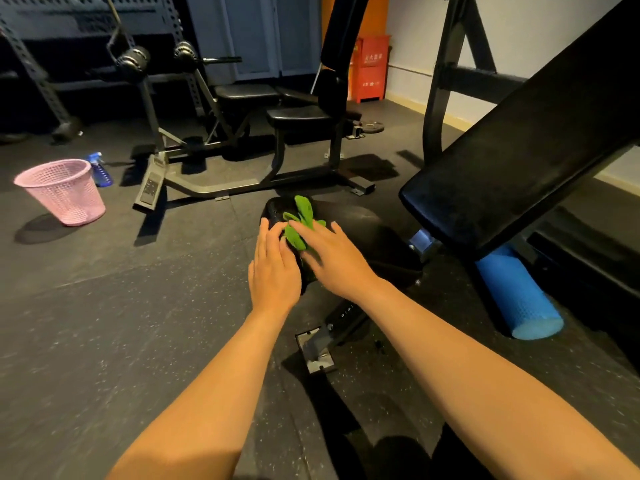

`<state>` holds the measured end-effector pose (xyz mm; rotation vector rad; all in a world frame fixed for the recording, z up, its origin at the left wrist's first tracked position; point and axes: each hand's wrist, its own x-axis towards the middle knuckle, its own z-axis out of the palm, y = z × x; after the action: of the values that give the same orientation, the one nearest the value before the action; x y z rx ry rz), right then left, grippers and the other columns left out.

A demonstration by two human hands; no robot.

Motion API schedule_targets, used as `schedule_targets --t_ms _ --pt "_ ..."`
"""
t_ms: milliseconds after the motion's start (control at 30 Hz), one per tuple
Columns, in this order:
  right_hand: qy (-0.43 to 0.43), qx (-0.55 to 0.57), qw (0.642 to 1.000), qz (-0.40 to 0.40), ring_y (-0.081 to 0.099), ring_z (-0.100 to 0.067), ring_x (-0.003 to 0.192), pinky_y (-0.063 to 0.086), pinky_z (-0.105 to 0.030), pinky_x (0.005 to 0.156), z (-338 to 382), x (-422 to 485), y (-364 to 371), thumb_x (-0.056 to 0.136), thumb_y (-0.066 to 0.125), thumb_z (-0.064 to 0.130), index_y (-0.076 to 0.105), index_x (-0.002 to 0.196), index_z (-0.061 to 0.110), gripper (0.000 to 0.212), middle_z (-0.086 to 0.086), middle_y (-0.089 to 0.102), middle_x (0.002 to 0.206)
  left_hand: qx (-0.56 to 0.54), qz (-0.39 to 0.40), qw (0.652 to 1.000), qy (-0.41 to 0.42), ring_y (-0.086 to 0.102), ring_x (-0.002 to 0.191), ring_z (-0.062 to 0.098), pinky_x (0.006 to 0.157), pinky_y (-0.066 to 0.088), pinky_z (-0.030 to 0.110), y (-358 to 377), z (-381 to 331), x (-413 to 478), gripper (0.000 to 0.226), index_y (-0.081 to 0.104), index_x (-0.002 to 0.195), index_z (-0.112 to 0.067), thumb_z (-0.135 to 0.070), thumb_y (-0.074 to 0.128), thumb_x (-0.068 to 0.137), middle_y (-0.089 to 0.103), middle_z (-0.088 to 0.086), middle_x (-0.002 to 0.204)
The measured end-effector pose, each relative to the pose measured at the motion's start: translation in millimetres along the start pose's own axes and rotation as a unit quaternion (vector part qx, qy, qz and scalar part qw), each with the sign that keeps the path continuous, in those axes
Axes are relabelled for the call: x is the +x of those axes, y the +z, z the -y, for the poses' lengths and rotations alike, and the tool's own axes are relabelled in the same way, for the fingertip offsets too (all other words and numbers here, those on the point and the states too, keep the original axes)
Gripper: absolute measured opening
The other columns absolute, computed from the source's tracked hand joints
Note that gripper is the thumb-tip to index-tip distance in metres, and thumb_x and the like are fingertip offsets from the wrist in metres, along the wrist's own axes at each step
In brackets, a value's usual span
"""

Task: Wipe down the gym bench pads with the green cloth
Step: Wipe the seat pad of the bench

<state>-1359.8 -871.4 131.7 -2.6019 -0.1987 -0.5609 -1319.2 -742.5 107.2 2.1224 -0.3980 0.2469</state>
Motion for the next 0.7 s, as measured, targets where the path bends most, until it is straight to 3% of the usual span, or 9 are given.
schedule_targets --t_ms 100,167,267,333,433,600,700 --pt "0.033 -0.042 0.998 -0.026 0.036 -0.018 0.142 0.001 -0.037 0.122 -28.0 -24.6 -5.1 0.099 0.052 0.028 0.03 0.155 0.028 0.06 -0.001 0.046 0.151 -0.007 -0.035 0.999 -0.02 0.026 0.15 0.016 0.117 0.027 0.054 9.7 -4.1 -1.8 0.038 0.035 0.142 -0.042 -0.041 0.019 0.107 0.015 -0.007 0.167" --pt "0.069 -0.052 0.995 -0.042 0.039 -0.018 0.139 -0.001 -0.035 0.121 -44.6 -44.1 -7.5 0.098 0.052 0.029 0.031 0.154 0.027 0.06 -0.002 0.05 0.146 -0.03 -0.056 0.997 -0.038 0.021 0.151 0.014 0.12 0.024 0.051 15.9 -9.9 -3.3 0.039 0.038 0.142 -0.04 -0.039 0.019 0.108 0.016 -0.006 0.166" --pt "0.083 -0.079 0.992 -0.052 0.043 -0.024 0.132 0.012 -0.038 0.123 -59.1 -62.2 -11.6 0.097 0.055 0.027 0.03 0.155 0.023 0.063 -0.006 0.054 0.136 -0.03 -0.072 0.996 -0.045 0.018 0.151 0.016 0.12 0.021 0.042 19.7 -14.4 -6.5 0.04 0.04 0.142 -0.039 -0.039 0.018 0.109 0.017 -0.006 0.166" --pt "0.066 -0.065 0.994 -0.051 0.043 -0.027 0.128 0.023 -0.04 0.12 -58.7 -57.8 -10.8 0.095 0.06 0.021 0.032 0.154 0.021 0.065 -0.008 0.054 0.133 -0.018 -0.076 0.996 -0.049 0.021 0.147 0.023 0.11 0.026 0.036 19.8 -14.6 -7.8 0.039 0.041 0.142 -0.04 -0.039 0.019 0.109 0.019 -0.005 0.165" --pt "0.01 -0.033 0.999 -0.031 0.04 -0.033 0.135 0.02 -0.041 0.121 -54.7 -45.3 -7.9 0.088 0.065 0.003 0.036 0.153 0.018 0.073 -0.012 0.048 0.142 -0.011 -0.088 0.994 -0.065 0.023 0.138 0.02 0.1 0.02 0.026 20.3 -17.6 -9.0 0.04 0.043 0.142 -0.041 -0.038 0.021 0.109 0.025 -0.005 0.163" --pt "-0.058 -0.02 0.998 -0.013 0.043 -0.034 0.134 0.025 -0.042 0.119 -58.6 -28.6 -8.2 0.09 0.065 0.01 0.039 0.151 0.015 0.066 -0.014 0.049 0.141 -0.024 -0.123 0.987 -0.103 0.024 0.132 0.013 0.102 0.018 0.022 27.1 -26.8 -11.4 0.043 0.039 0.148 -0.04 -0.038 0.023 0.108 0.033 -0.005 0.16" --pt "-0.1 -0.009 0.995 -0.008 0.043 -0.036 0.135 0.032 -0.048 0.117 -42.1 -7.2 -1.2 0.093 0.064 0.018 0.043 0.148 0.014 0.059 -0.017 0.051 0.139 -0.027 -0.128 0.983 -0.127 0.019 0.143 0.018 0.115 0.017 0.03 32.2 -36.4 -11.2 0.046 0.028 0.154 -0.038 -0.036 0.023 0.109 0.031 -0.002 0.161"
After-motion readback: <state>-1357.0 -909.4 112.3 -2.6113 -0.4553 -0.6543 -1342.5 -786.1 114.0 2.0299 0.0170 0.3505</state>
